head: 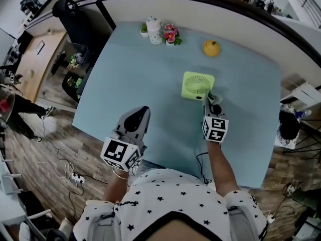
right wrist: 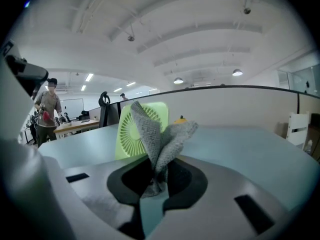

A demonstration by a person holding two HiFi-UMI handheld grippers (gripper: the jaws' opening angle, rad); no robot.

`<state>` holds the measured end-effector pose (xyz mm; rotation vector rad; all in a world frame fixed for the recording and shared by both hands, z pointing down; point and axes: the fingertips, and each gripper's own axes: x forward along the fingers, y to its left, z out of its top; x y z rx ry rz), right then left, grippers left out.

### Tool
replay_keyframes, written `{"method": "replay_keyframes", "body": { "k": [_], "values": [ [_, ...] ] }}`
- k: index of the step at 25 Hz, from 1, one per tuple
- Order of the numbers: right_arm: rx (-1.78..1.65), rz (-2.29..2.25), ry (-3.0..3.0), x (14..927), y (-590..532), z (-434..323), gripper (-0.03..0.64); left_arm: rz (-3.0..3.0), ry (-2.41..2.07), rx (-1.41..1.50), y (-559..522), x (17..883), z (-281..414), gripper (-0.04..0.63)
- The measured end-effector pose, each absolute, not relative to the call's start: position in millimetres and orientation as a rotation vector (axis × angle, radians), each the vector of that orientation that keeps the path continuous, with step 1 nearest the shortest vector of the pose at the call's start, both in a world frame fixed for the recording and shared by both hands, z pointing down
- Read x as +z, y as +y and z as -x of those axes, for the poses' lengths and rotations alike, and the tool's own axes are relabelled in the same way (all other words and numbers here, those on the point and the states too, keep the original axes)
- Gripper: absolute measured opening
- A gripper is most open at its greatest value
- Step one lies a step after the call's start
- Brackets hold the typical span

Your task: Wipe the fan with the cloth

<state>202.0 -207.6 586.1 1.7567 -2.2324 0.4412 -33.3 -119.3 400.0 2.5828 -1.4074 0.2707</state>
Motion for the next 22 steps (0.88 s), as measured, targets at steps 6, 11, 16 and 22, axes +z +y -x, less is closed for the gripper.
{"method": "replay_keyframes", "body": {
  "k": [6, 11, 16, 22],
  "values": [
    [0.449, -1.814, -2.399, 531, -201, -189, 0.049, -2.575, -1.420, 0.257, -115, 401, 42, 0.032],
    [0.452, -1.795, -2.555, 482, -187, -170, 0.049, -2.590, -1.395, 0.224, -121, 399, 49, 0.033],
    [0.448, -1.695, -2.696, 441, -172, -136, 0.049, -2.617, -1.387, 0.185, -128, 385, 56, 0.032],
    [0.385, -1.582, -2.807, 406, -157, -90, 0.049, -2.604, -1.402, 0.175, -126, 379, 82, 0.033]
  ]
}}
